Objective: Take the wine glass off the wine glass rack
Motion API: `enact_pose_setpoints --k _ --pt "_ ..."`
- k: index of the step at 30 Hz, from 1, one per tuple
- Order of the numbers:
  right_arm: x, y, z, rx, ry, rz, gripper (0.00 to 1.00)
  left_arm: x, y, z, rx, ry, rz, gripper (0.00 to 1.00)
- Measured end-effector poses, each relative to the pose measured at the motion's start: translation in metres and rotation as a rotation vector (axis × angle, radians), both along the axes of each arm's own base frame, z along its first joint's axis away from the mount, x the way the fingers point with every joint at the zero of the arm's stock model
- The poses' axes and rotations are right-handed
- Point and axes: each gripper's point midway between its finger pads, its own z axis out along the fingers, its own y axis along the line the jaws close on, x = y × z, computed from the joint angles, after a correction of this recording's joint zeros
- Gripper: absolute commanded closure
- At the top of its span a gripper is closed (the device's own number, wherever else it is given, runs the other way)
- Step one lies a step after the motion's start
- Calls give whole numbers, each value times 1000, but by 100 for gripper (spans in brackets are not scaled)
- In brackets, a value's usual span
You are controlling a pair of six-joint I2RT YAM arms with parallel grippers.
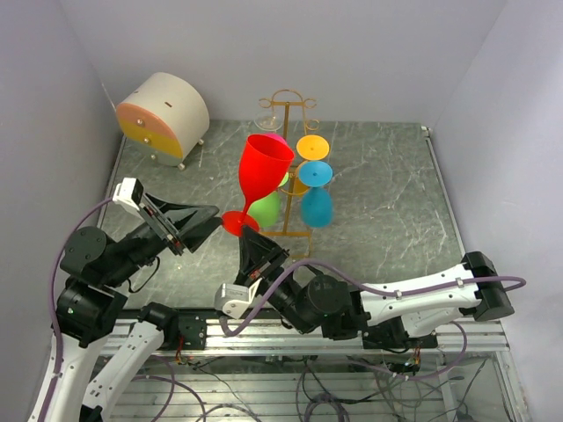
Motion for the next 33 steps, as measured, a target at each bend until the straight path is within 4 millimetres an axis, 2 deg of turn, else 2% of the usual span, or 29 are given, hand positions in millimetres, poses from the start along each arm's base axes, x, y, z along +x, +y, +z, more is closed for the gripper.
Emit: enact_pose_setpoints --k 7,14,26,30,32,33 --pt "0 -1 6 9 -59 -16 100 -5 2 5 1 -7 0 38" --pt "0 -6 23 59 -96 -26 100 -5 2 -3 21 18 -2 38" --pt "-3 -1 18 48 -101 7 100 3 -2 -14 36 53 -8 38" --pt "-5 2 17 47 -100 24 100 6 -4 -18 39 61 -11 44" --pt "-6 3 16 47 -99 31 100 8 -5 -19 40 65 -14 52" --pt "-6 4 16 46 -98 35 100 8 -6 -19 40 67 -15 60"
